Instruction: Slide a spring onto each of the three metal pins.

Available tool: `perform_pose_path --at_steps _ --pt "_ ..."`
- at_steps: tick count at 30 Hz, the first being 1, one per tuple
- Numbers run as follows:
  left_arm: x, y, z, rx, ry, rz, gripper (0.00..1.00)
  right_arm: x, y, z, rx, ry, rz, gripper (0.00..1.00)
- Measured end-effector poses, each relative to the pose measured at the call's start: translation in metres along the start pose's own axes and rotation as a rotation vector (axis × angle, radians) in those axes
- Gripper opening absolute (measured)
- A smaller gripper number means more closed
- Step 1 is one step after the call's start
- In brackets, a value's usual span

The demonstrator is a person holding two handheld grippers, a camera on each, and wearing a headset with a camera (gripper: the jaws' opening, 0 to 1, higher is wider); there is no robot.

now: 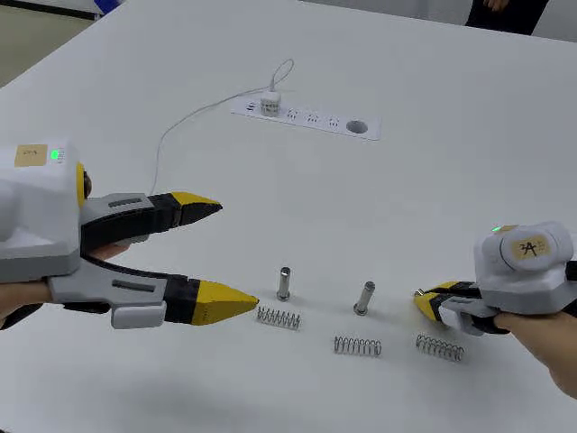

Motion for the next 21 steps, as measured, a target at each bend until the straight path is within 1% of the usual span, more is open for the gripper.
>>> perform_pose_path --at_steps 7,10,11,14,17,21 --pt "-0.005 0.0 0.0 0.002 -0.005 0.003 0.75 -0.001 0.0 0.0 -0.015 0.003 0.02 0.07" --pt "-0.005 -0.002 -0.001 -0.001 -0.006 -0.01 0.74 -0.002 0.002 0.0 -0.055 0.017 0.024 0.07" --pt "-0.005 -0.003 -0.001 -0.002 -0.006 -0.011 0.74 -0.003 0.002 0.0 -0.064 0.017 0.021 0.07" --pt "-0.005 -0.005 -0.001 0.002 -0.009 -0.015 0.74 -0.007 0.001 0.001 -0.052 0.009 0.002 0.07" --pt "-0.005 -0.006 -0.003 0.002 -0.01 -0.018 0.74 -0.009 0.001 0.001 -0.051 0.008 -0.001 0.07" --pt "-0.004 -0.006 -0.006 0.003 -0.007 -0.017 0.74 -0.014 -0.001 0.0 -0.041 0.008 -0.028 0.07"
Point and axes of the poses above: the centre of the closed fingertips' face, and the gripper's own axes: x roughly forward along the fingers, z roughly to its left, y roughly out of its underside, the point moved 8 cm from there along -x, roughly backward along the fingers, and after that the axes turned 6 degrees about x, right-handed, at the moved point
